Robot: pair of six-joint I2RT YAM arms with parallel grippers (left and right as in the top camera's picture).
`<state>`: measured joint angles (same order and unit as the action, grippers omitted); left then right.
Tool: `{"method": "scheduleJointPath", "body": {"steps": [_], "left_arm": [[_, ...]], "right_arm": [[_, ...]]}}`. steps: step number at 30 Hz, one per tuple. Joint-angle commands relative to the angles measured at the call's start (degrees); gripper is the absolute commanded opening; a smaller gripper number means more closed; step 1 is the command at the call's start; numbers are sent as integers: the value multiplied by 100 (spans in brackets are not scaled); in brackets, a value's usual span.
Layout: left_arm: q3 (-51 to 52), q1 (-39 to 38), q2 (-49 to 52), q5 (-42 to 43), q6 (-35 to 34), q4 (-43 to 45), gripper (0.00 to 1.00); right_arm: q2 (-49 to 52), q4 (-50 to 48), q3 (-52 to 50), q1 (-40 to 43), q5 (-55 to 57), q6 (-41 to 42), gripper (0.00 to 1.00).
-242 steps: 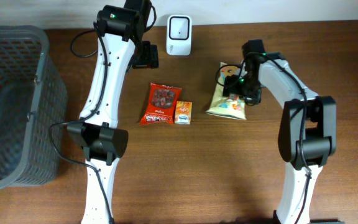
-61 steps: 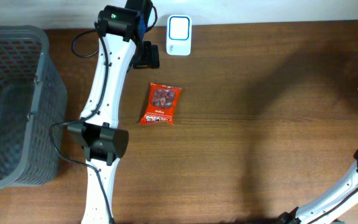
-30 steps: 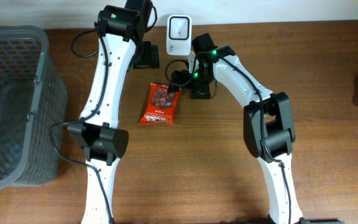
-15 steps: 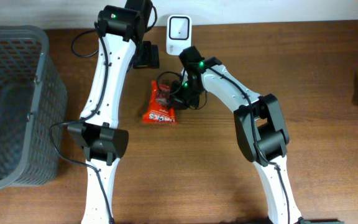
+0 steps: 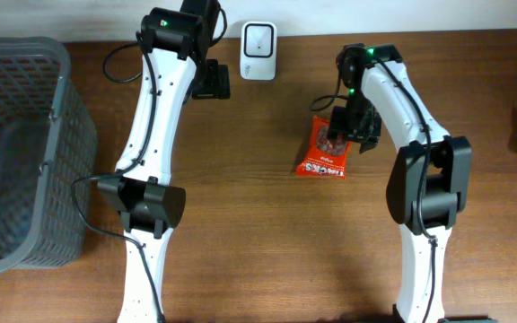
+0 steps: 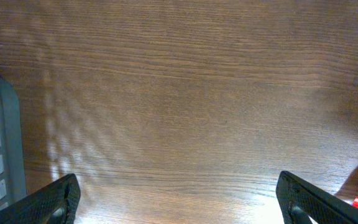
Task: Scan the item barcode
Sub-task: 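Lift and turn the red bag with the right gripper, then hold the red bag up to the white scanner with the right gripper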
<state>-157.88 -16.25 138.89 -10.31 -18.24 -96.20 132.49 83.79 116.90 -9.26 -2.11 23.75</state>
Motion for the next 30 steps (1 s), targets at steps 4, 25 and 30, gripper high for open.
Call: {"method": "scheduleJointPath", "body": {"steps": [4, 25, 30], "left_arm": [[-42, 24, -2, 15, -59, 4, 99], [-42, -9, -2, 17, -59, 4, 99], [-42, -9, -2, -2, -59, 4, 99]], "right_arm": [[-184, -424, -179, -951, 1250, 695, 89], [-203, -1808, -874, -1119, 1652, 745, 6], [-201, -1427, -9, -197, -2610, -828, 4]]}}
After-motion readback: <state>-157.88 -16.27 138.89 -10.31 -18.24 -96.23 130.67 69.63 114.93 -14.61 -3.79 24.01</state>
